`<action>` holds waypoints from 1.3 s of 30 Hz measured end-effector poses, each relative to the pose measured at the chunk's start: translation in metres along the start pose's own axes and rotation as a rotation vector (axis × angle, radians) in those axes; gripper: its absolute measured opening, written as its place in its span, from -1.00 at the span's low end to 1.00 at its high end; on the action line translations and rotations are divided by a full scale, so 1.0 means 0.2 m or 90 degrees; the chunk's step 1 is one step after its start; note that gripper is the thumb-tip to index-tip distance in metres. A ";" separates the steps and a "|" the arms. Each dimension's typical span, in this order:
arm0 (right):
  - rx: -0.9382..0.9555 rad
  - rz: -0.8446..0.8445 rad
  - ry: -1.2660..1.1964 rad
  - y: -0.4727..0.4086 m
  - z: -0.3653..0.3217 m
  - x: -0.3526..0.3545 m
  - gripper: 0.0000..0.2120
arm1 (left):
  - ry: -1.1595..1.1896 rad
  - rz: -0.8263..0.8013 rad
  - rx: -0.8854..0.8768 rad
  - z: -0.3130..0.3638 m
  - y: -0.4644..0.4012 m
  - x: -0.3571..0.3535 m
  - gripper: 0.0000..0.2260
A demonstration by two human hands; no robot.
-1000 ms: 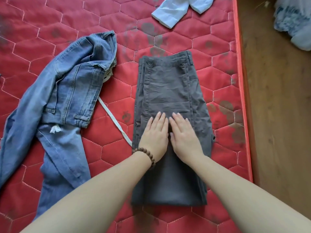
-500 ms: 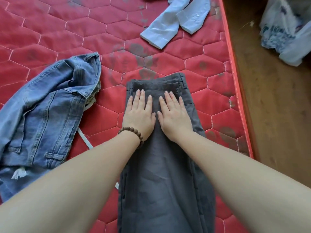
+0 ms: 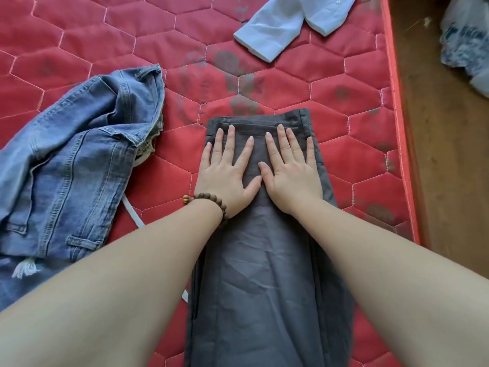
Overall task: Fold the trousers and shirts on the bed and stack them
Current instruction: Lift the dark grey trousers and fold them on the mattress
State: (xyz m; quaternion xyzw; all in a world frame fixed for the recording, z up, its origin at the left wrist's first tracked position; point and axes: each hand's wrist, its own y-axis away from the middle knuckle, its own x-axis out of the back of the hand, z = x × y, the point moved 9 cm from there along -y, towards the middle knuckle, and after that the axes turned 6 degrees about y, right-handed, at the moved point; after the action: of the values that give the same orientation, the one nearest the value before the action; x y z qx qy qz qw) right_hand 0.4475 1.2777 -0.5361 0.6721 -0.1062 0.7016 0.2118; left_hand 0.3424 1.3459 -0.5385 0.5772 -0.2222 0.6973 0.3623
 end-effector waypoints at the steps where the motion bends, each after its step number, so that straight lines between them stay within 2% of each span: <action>1: 0.001 -0.010 0.005 -0.01 0.00 0.00 -0.41 | 0.004 -0.013 0.002 0.00 -0.01 0.00 -0.34; 7: -0.031 -0.024 0.027 0.12 -0.04 0.02 -0.43 | -0.039 -0.051 0.016 0.03 0.07 0.00 -0.40; 18: -0.025 -0.033 -0.006 0.94 -0.18 -0.08 -0.40 | -0.023 -0.021 -0.049 0.21 0.78 -0.10 -0.44; 28: 0.019 -0.087 0.022 1.49 -0.24 -0.17 -0.29 | -0.026 -0.060 -0.117 0.30 1.34 -0.18 -0.40; 33: 0.028 -0.098 0.041 1.68 -0.30 -0.15 -0.26 | -0.024 -0.088 -0.107 0.31 1.57 -0.19 -0.38; 37: 0.099 -0.086 0.033 1.75 -0.39 -0.15 -0.33 | -0.017 -0.100 -0.078 0.33 1.69 -0.21 -0.40; 39: 0.083 -0.099 0.039 1.76 -0.34 -0.17 -0.37 | -0.009 -0.103 -0.062 0.31 1.70 -0.20 -0.40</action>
State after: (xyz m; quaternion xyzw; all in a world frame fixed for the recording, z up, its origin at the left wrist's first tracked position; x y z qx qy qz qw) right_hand 0.2321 0.9893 -0.5268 0.6690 -0.0017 0.7085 0.2246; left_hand 0.1271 1.0735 -0.5266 0.5798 -0.2112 0.6501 0.4435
